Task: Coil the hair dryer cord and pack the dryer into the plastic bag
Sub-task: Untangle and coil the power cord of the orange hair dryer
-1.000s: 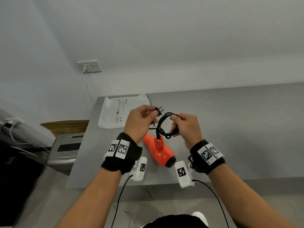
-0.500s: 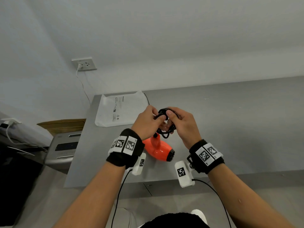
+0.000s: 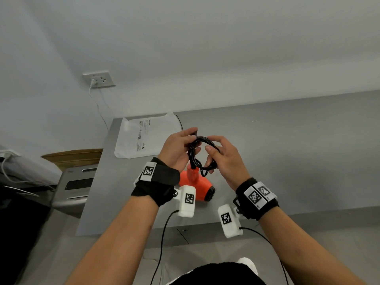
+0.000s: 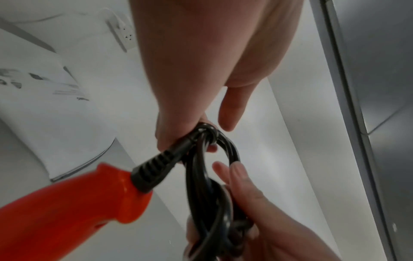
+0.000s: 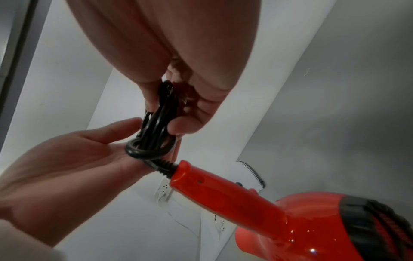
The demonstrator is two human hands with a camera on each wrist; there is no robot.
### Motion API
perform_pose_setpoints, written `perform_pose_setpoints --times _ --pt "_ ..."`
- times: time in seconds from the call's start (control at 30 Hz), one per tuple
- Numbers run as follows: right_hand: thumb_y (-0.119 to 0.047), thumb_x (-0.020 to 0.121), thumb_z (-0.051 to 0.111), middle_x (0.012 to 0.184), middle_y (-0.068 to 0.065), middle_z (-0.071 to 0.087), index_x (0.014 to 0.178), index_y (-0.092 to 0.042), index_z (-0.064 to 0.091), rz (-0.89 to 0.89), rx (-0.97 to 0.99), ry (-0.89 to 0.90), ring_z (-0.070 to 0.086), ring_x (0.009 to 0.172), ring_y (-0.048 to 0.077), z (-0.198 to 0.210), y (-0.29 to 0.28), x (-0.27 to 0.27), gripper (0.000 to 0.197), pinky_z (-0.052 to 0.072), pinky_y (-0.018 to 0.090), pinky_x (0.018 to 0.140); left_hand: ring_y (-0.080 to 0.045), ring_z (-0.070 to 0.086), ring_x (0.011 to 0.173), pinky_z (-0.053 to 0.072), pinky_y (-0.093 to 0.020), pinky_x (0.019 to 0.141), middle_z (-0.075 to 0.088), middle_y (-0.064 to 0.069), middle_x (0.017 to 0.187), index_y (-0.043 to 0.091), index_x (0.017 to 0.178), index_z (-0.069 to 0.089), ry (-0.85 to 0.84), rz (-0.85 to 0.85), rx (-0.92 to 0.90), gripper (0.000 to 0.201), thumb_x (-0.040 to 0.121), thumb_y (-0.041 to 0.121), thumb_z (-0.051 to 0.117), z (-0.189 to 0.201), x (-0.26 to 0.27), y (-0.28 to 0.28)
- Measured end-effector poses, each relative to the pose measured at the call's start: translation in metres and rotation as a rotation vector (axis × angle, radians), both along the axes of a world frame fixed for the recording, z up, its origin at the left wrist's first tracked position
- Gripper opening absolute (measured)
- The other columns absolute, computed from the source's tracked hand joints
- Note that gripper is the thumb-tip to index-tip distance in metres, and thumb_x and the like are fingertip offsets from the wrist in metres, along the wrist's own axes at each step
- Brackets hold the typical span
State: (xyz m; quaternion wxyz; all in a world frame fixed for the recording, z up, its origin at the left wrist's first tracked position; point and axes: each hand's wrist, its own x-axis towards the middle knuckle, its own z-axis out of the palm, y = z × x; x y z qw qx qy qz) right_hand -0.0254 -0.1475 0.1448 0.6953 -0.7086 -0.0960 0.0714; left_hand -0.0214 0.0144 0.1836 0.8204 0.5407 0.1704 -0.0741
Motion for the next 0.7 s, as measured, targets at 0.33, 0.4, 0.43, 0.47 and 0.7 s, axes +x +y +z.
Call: perform_pose_setpoints --times 0.33,0.4,0.43,0.47,0.7 --pt "-0.019 0.095 0.065 0.112 0.004 0.064 0.142 -0.038 0.038 -0.049 -0.044 0.037 0.071 0.092 0.018 -0.018 -0.015 -0.003 0.058 0.063 0.036 0.076 -0.024 0.062 0.115 0.057 -0.051 0.07 0.053 -0.005 0.122 0.026 0.134 0.06 -0.141 -0.08 0.148 0.051 0.098 -0.008 0.047 -0.004 0.0 -0.02" --pt "-0.013 0.093 0.067 0.109 0.009 0.064 0.143 -0.037 0.038 -0.019 0.114 0.181 0.069 0.088 0.023 -0.024 -0.016 -0.007 0.063 0.06 0.038 0.076 -0.027 0.065 0.113 0.057 -0.05 0.07 0.052 -0.006 0.123 0.025 0.136 0.058 -0.141 -0.108 0.124 0.05 0.099 -0.007 0.047 -0.008 0.001 -0.019" --pt "-0.01 0.092 0.068 0.105 0.009 0.065 0.142 -0.035 0.042 -0.016 0.209 0.238 0.065 0.085 0.025 -0.026 -0.018 -0.007 0.062 0.057 0.037 0.073 -0.028 0.067 0.11 0.058 -0.051 0.072 0.052 -0.006 0.124 0.024 0.137 0.057 -0.135 -0.117 0.113 0.049 0.1 -0.006 0.048 -0.01 0.0 -0.018" --pt "-0.008 0.091 0.069 0.099 0.007 0.064 0.14 -0.032 0.047 -0.021 0.271 0.253 0.06 0.083 0.025 -0.026 -0.021 -0.006 0.058 0.053 0.035 0.07 -0.029 0.069 0.104 0.059 -0.051 0.074 0.051 -0.007 0.125 0.024 0.139 0.055 -0.133 -0.122 0.115 0.048 0.101 -0.005 0.048 -0.012 -0.001 -0.018" --pt "-0.018 0.085 0.073 0.083 -0.006 0.058 0.124 -0.033 0.056 -0.113 -0.104 -0.088 0.065 0.074 0.021 -0.017 -0.027 0.012 0.045 0.054 0.034 0.068 -0.027 0.076 0.087 0.063 -0.041 0.077 0.053 -0.007 0.13 0.028 0.142 0.053 -0.247 -0.116 0.395 0.051 0.099 -0.001 0.055 -0.012 0.004 -0.018"
